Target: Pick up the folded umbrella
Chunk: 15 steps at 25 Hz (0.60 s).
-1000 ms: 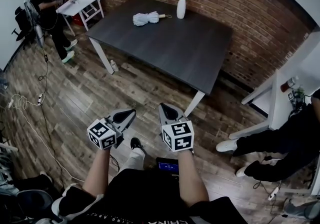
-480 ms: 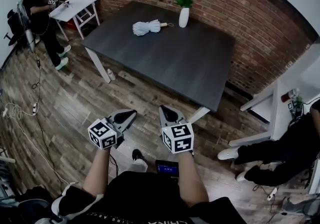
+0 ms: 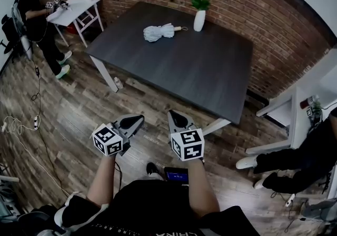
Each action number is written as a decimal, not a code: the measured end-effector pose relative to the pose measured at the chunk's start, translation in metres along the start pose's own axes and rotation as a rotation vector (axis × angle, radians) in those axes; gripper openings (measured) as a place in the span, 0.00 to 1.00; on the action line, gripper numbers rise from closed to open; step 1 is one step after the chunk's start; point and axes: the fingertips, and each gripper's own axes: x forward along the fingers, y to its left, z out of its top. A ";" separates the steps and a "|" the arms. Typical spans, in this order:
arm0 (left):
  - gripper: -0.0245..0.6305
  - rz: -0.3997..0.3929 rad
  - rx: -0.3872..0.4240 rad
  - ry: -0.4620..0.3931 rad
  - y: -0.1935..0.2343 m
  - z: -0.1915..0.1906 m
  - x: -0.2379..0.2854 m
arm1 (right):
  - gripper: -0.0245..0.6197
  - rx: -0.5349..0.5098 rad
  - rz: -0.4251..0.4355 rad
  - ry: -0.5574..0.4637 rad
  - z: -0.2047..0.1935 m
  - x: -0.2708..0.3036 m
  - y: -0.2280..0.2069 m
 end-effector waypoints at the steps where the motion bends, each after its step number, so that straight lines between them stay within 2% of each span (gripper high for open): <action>1: 0.04 0.001 -0.005 -0.001 0.006 0.000 -0.002 | 0.05 0.000 -0.002 0.002 0.000 0.005 0.002; 9: 0.04 -0.016 -0.035 -0.002 0.030 -0.006 -0.006 | 0.05 0.028 -0.020 0.023 -0.003 0.028 0.002; 15: 0.04 -0.003 -0.040 0.006 0.054 -0.009 -0.006 | 0.05 0.033 0.009 0.032 0.000 0.058 0.005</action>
